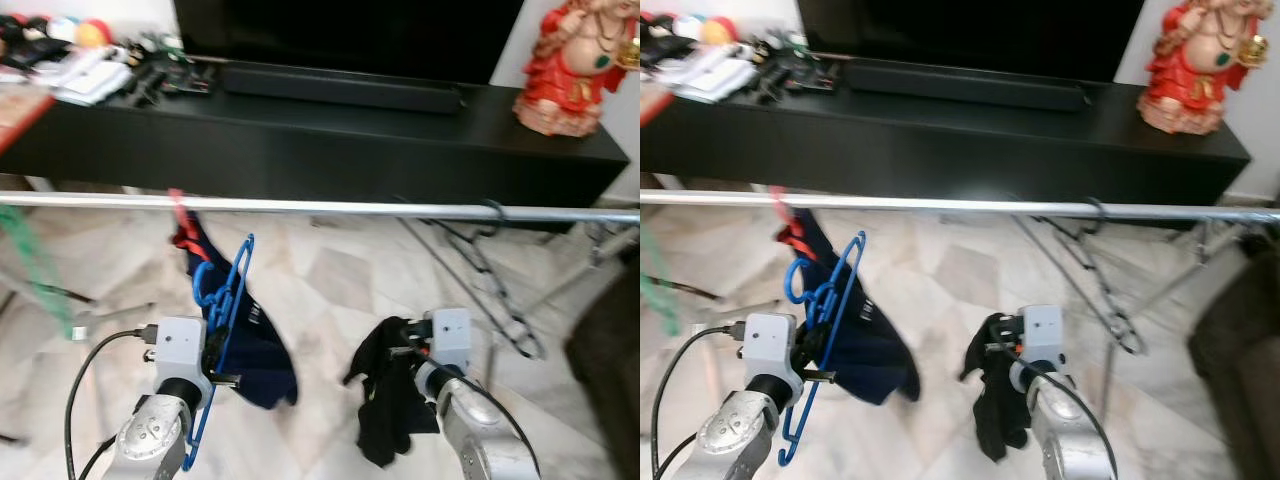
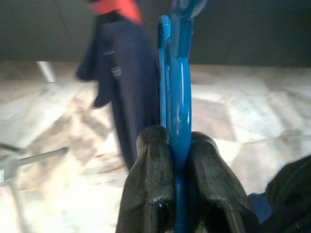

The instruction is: Hang hanger

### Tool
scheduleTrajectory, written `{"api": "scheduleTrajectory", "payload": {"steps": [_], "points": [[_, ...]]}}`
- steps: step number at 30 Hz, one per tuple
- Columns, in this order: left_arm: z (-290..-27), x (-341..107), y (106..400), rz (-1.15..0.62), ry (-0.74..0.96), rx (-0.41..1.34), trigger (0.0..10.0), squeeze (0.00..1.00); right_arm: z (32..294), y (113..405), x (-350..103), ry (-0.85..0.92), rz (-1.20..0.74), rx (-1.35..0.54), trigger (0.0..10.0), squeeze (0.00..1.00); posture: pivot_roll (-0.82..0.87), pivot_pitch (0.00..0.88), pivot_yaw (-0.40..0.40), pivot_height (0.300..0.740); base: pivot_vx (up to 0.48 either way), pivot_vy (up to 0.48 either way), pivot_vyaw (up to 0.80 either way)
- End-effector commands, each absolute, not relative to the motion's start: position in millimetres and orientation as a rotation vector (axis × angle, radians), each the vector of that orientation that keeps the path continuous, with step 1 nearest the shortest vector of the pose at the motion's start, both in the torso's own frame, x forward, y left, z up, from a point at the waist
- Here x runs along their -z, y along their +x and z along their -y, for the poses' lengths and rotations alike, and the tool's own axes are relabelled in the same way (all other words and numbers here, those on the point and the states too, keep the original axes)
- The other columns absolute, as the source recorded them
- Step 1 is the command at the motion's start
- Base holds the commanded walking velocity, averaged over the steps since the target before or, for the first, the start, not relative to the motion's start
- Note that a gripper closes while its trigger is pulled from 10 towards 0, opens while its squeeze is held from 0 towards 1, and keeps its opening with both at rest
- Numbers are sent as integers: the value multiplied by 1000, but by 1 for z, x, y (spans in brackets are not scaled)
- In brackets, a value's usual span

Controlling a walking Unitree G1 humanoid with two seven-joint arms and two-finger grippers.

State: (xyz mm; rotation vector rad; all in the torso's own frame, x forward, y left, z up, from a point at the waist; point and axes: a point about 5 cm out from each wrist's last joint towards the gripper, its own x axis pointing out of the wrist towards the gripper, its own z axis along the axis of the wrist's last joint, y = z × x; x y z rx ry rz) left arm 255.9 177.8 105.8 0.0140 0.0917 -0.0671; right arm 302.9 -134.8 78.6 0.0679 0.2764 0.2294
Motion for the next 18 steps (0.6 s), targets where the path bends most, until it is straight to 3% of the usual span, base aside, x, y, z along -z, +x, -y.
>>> {"api": "scheduleTrajectory", "payload": {"steps": [1, 18], "points": [[-168, -107, 255, -83, -13, 99, 10000, 0, 148, 298, -72, 70, -305, -187, 10000, 0, 32, 167, -27, 740, 0, 0, -800], [-168, -108, 253, -90, -6, 130, 10000, 0, 145, 297, -70, 77, -317, -197, 10000, 0, 38, 179, -21, 740, 0, 0, -789]]}}
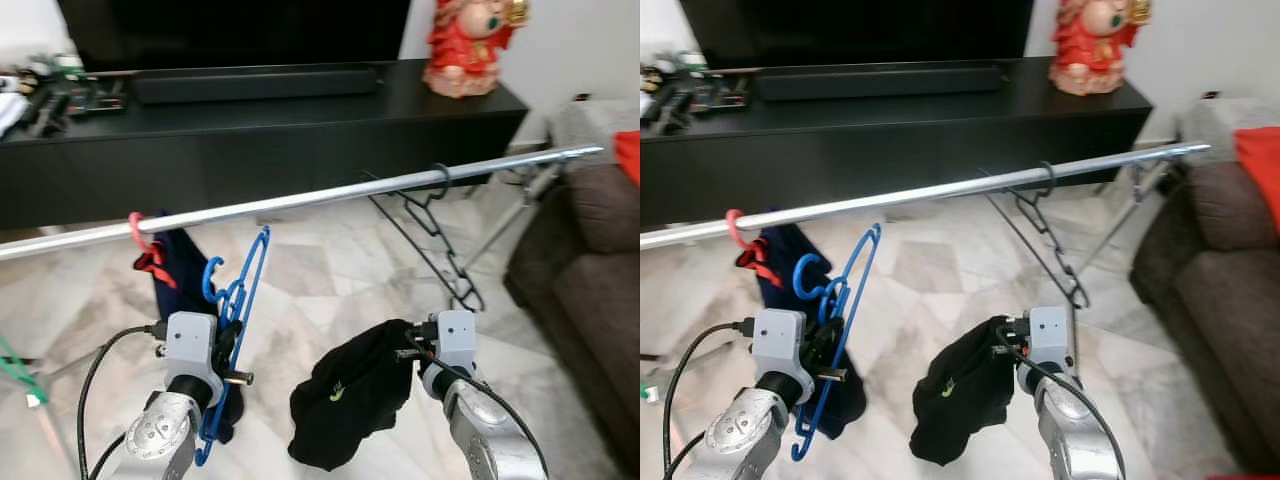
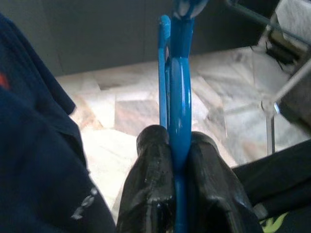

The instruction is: Hang hanger

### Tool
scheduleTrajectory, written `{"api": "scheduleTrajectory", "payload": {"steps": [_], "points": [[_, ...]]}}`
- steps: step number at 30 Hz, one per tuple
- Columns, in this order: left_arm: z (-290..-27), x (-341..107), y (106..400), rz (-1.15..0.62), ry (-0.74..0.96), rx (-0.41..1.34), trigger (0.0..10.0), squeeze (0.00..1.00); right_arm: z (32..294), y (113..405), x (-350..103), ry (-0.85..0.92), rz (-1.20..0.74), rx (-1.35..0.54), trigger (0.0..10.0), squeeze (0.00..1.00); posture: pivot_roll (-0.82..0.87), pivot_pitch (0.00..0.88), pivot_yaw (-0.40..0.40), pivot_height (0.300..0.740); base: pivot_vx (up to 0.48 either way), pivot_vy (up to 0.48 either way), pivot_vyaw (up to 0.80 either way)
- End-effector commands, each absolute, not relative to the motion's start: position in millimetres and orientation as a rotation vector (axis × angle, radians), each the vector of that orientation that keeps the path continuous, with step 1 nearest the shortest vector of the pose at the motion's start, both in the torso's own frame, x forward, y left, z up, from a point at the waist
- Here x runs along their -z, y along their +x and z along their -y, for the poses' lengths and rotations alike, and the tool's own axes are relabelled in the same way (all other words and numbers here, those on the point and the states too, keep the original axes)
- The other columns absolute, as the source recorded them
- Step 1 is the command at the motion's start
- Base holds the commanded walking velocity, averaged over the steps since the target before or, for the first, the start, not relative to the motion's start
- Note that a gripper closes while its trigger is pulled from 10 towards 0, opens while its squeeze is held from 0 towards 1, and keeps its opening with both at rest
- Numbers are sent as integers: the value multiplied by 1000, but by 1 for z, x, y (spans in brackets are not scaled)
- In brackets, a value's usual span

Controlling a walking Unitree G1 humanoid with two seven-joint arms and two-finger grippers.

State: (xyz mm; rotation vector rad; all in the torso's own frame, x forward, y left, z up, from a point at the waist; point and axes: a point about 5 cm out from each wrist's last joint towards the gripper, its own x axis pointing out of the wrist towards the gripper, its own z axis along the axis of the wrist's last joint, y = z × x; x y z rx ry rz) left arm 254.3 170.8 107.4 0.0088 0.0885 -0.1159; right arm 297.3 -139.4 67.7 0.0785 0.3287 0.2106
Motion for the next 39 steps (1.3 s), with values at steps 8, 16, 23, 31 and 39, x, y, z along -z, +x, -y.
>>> {"api": "scheduleTrajectory", "payload": {"steps": [8, 16, 23, 31, 39], "points": [[-168, -108, 253, -95, -6, 140, 10000, 0, 143, 297, -70, 72, -318, -208, 10000, 0, 42, 180, -19, 740, 0, 0, -788], [-169, -108, 252, -98, -3, 145, 10000, 0, 139, 299, -73, 55, -289, -239, 10000, 0, 45, 183, -18, 740, 0, 0, -395], [-170, -110, 251, -85, -6, 136, 10000, 0, 139, 302, -78, 58, -270, -244, 10000, 0, 47, 184, -19, 740, 0, 0, 0], [-172, -112, 252, -76, -4, 121, 10000, 0, 142, 303, -78, 55, -266, -237, 10000, 0, 47, 184, -22, 740, 0, 0, 0], [-173, -112, 252, -73, -8, 117, 10000, 0, 144, 304, -79, 54, -266, -227, 10000, 0, 49, 184, -24, 740, -60, 0, 0]]}}
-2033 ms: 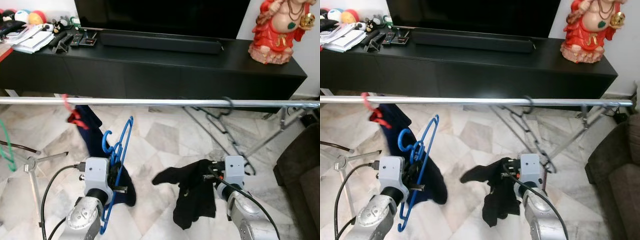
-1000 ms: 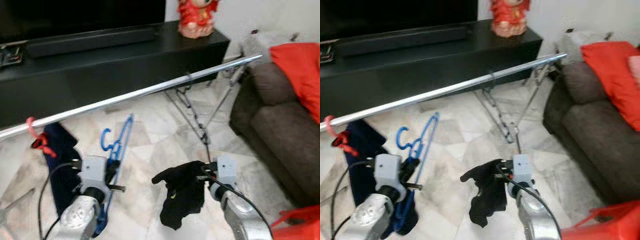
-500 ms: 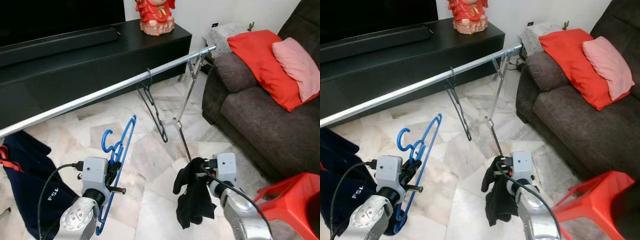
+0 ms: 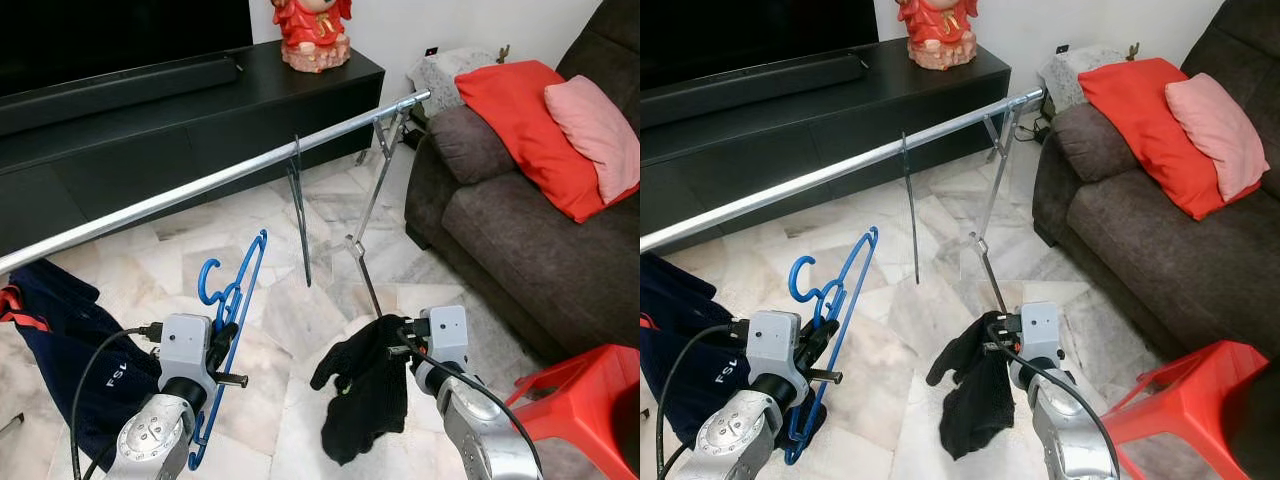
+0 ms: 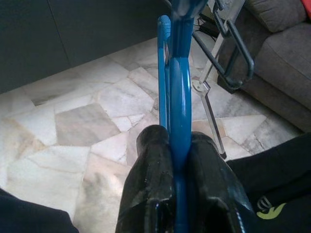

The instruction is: Hang hanger

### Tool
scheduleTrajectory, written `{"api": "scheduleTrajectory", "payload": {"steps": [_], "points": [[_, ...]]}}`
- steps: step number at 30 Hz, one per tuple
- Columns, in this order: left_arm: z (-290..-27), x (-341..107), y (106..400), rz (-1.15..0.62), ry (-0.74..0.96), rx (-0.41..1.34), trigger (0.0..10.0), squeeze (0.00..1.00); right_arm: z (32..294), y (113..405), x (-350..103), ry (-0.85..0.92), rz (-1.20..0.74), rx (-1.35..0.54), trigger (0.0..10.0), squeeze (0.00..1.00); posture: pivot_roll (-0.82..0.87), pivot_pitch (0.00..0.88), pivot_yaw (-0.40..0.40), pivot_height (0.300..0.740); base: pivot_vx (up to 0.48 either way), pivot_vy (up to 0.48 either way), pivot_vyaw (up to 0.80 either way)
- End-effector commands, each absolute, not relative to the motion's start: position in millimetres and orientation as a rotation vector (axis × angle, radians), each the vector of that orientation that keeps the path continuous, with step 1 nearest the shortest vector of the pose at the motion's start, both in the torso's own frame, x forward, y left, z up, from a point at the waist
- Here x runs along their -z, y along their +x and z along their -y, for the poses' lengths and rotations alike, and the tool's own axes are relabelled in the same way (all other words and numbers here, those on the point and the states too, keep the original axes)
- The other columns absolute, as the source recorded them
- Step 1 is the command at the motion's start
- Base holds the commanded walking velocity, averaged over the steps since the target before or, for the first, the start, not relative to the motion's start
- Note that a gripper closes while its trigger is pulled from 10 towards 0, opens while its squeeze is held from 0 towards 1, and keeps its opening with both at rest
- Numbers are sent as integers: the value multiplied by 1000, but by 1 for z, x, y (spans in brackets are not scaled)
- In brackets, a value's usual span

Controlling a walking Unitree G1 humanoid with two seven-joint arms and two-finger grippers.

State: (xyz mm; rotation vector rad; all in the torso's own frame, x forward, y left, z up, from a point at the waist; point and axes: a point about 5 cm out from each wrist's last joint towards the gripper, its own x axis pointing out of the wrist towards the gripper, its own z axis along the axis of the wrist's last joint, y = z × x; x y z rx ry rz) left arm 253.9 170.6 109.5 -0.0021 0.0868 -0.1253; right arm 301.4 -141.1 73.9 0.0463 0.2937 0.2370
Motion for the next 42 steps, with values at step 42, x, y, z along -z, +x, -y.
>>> {"api": "scheduleTrajectory", "payload": {"steps": [42], "points": [[-181, -110, 264, -68, -9, 78, 10000, 0, 149, 316, -84, 54, -227, -208, 10000, 0, 49, 100, -29, 740, -194, 44, 0]]}}
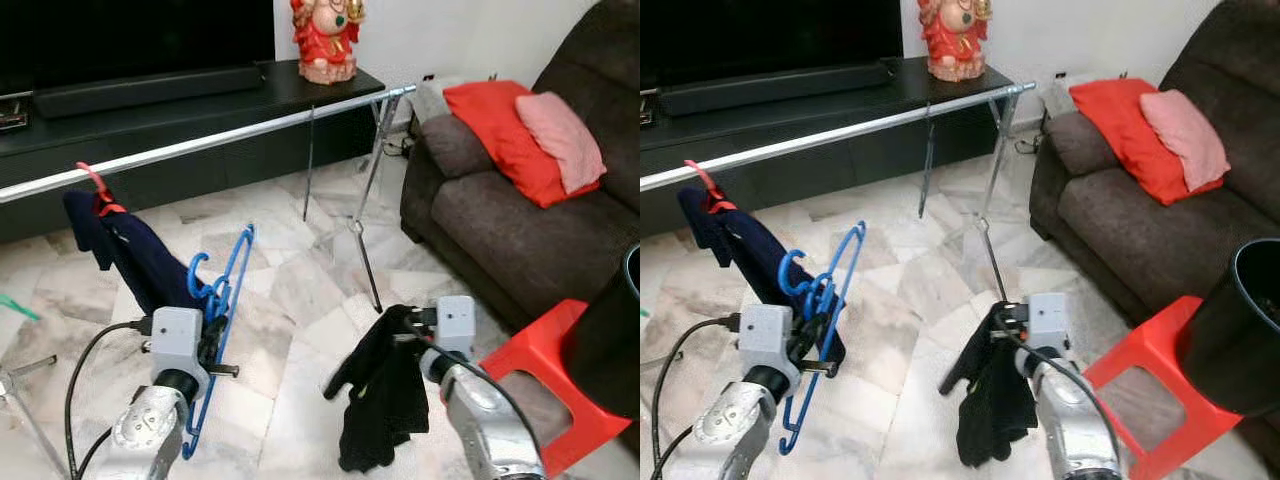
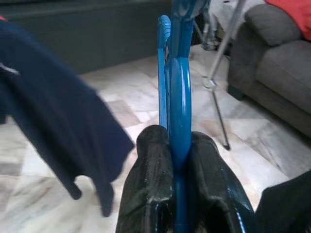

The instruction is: Hang hanger

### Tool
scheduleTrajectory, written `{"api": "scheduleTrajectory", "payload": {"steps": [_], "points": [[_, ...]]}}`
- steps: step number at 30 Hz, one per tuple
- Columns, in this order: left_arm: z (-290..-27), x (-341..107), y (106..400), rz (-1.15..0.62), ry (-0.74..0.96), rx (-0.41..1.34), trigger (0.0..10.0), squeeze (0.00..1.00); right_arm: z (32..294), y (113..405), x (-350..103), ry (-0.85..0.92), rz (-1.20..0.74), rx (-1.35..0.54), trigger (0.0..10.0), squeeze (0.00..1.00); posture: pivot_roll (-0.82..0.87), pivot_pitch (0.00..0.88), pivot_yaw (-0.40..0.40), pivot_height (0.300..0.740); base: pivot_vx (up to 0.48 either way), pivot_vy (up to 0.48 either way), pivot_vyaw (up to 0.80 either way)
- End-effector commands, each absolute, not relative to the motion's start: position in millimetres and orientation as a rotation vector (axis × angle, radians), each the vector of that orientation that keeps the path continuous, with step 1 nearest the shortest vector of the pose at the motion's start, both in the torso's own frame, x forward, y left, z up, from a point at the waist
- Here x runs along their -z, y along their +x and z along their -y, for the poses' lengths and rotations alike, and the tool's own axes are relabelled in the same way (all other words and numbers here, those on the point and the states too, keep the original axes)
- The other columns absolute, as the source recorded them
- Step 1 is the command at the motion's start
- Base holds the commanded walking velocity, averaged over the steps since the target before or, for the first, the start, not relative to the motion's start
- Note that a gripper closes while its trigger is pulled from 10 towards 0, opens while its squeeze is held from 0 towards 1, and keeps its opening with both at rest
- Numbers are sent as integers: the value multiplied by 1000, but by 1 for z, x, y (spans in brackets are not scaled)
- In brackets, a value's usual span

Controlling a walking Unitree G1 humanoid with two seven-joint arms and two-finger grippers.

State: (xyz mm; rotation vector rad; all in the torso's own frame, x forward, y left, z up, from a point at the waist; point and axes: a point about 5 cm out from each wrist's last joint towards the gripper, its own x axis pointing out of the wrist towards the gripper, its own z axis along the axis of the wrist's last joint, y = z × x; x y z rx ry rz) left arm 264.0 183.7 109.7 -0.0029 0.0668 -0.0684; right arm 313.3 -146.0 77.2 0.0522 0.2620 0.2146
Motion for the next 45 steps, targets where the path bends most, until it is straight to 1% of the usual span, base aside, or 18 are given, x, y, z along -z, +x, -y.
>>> {"api": "scheduleTrajectory", "payload": {"steps": [1, 15, 27, 30, 32, 33, 34, 35, 36, 37, 38, 40, 41, 45], "points": [[-181, -111, 264, -67, -5, 79, 10000, 0, 149, 316, -84, 55, -226, -208, 10000, 0, 49, 100, -29, 740, 0, 480, 0], [-181, -111, 261, -72, 0, 80, 10000, 0, 144, 315, -82, 58, -227, -220, 10000, 0, 60, 114, -28, 740, 0, 470, 0], [-179, -110, 259, -86, 12, 109, 10000, 0, 145, 317, -84, 59, -224, -213, 10000, 0, 64, 130, -26, 740, 0, 0, 0], [-173, -95, 255, -211, 58, 191, 10000, 0, 146, 320, -86, 56, -220, -204, 10000, 0, 64, 133, -23, 740, 0, 0, 0], [-168, -74, 244, -375, 128, 318, 10000, 0, 149, 325, -86, 40, -225, -170, 10000, 0, 66, 136, -21, 740, 0, 0, 0], [-168, -74, 244, -375, 128, 318, 10000, 0, 149, 325, -86, 40, -225, -170, 10000, 0, 66, 136, -21, 740, 0, 0, 0], [-169, -64, 236, -466, 151, 371, 10000, 0, 151, 330, -88, 24, -220, -143, 10000, 0, 64, 139, -19, 740, 0, 0, 0], [-170, -60, 233, -505, 156, 391, 10000, 0, 152, 332, -89, 16, -216, -131, 10000, 0, 64, 139, -19, 740, 0, 0, 0], [-172, -54, 226, -573, 189, 449, 10000, 0, 153, 338, -93, 20, -209, -111, 10000, 0, 65, 143, -17, 740, 0, 0, 0], [-172, -54, 226, -573, 189, 449, 10000, 0, 153, 338, -93, 20, -209, -111, 10000, 0, 65, 143, -17, 740, 0, 0, 0], [-173, -54, 224, -599, 207, 505, 10000, 0, 152, 343, -95, 16, -212, -102, 10000, 0, 71, 147, -19, 740, 0, 0, 0], [-172, -55, 223, -607, 210, 534, 10000, 0, 152, 345, -95, 12, -216, -95, 10000, 0, 73, 147, -19, 740, 0, 0, 0], [-170, -58, 223, -617, 226, 610, 10000, 0, 153, 349, -95, 0, -224, -68, 10000, 0, 80, 148, -21, 740, 0, 0, 0], [-164, -64, 221, -662, 267, 769, 10000, 0, 156, 357, -97, 2, -231, 7, 10000, 0, 84, 154, -21, 740, 0, 0, 0]]}}
